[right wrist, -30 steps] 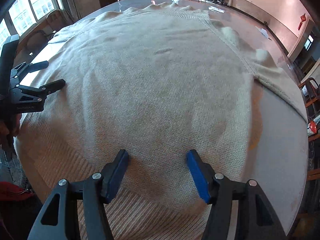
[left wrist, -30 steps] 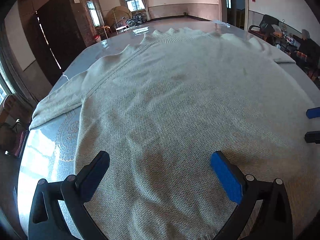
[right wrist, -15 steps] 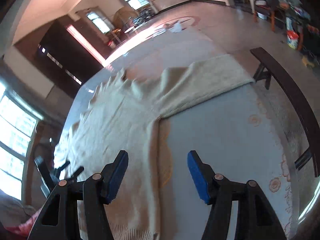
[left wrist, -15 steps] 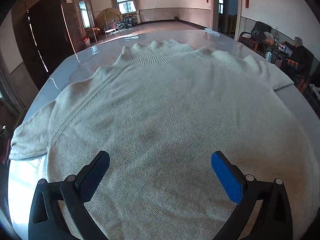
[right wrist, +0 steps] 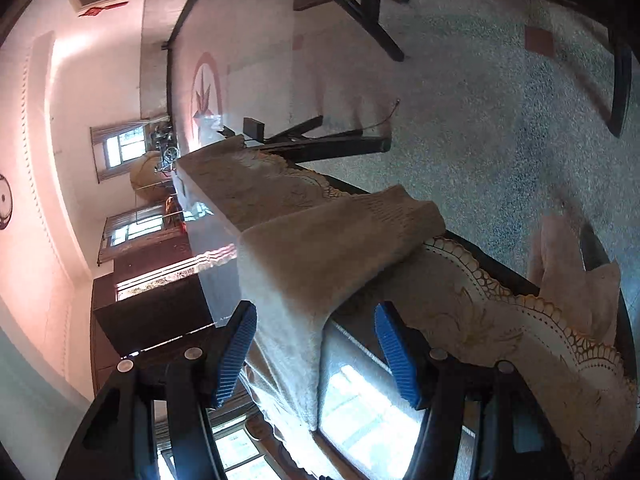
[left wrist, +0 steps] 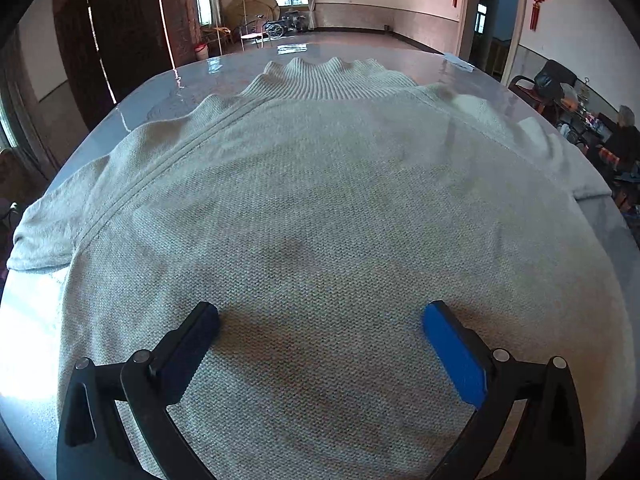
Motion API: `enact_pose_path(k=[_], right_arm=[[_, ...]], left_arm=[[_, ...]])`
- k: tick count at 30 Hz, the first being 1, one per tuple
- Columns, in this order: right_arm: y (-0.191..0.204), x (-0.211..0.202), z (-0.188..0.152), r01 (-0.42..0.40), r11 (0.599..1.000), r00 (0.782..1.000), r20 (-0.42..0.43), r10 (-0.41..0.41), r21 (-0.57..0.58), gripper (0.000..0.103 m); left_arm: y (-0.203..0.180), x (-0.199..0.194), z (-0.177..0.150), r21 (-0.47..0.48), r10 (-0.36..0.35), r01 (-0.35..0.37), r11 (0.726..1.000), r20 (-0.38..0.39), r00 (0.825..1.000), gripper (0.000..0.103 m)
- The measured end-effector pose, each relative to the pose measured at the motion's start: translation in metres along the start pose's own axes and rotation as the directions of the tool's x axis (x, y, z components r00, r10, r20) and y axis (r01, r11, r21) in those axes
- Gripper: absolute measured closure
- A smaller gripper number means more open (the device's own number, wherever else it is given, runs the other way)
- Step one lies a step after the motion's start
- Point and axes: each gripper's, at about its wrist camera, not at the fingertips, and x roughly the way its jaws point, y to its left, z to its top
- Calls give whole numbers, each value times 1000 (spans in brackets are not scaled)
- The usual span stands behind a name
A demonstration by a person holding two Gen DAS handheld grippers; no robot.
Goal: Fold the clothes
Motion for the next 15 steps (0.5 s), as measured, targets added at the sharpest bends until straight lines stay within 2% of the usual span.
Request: enact_pose_path(k=[2,4,7,9,10,13,15], right_arm=[[-14,28,12,-17,996,999,-48,21,85,40],[-27,47,20,-94,981,993,-61,106,172,40],[-44,70,29,-218,930,968,-52,244,295,40],[-51,83,32,-265,901,953,-52,299,343,40],[-52,87,33,-284,892,947,-43,318,352,45],[-51,83,37,-348,886,935,50,351,307,94],[-41,74,38,-364,895,931,81,356,257,94]], left_arm=[[1,-1,0,5,8,-8,1000,2,1000,0],[-1,-1,1,13,19,-19,1000,6,1000,0],[-1,-1,2,15,23,-23,1000,7,1000,0],[0,0,2,8,16,-16,1000,4,1000,0],[1,1,2,3,11,-11,1000,2,1000,0],[3,2,3,-5,5,-5,1000,-1,1000,0],[2,1,3,-5,5,-5,1000,-1,1000,0]])
